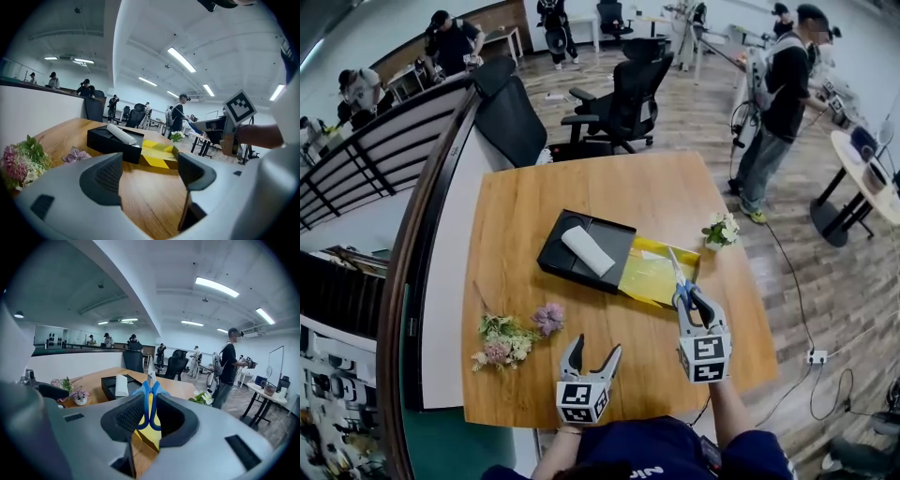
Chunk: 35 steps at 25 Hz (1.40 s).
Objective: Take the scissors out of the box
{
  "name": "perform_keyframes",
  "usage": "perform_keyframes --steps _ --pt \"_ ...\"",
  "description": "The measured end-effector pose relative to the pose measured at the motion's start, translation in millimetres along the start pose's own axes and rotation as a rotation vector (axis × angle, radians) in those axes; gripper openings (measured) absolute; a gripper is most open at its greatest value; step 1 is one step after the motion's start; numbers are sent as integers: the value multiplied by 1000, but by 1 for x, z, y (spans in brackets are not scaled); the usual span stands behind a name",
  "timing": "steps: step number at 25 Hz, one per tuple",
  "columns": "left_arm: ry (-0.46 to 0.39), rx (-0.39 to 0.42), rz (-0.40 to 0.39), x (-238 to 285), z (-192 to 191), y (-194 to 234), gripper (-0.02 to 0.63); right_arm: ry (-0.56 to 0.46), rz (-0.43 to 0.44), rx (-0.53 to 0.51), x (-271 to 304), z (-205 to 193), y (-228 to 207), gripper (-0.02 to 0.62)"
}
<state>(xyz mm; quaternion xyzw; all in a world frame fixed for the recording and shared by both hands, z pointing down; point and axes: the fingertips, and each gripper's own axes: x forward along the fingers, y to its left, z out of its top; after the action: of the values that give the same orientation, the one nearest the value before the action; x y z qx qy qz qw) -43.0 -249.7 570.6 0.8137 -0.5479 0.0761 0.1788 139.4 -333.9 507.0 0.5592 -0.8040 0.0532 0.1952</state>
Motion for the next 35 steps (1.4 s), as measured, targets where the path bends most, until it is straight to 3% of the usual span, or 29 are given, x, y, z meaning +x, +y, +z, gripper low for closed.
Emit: perform_keyframes --steps 12,16,21,25,35 --pt "-9 12 -40 -3 -2 -6 353 -111 -68 4 -43 -25 19 97" --pt "-30 23 -57 -7 -2 -9 350 -106 -88 54 -57 -41 26 97" --pt "-2 37 -76 -8 -11 -10 350 -64 -83 -6 -61 -73 37 97" --pt "16 43 -83 -12 -18 -10 351 -22 -86 45 -70 -94 44 97" --pt "-11 57 -107 -14 -11 -17 341 -47 -77 32 -72 -89 45 97"
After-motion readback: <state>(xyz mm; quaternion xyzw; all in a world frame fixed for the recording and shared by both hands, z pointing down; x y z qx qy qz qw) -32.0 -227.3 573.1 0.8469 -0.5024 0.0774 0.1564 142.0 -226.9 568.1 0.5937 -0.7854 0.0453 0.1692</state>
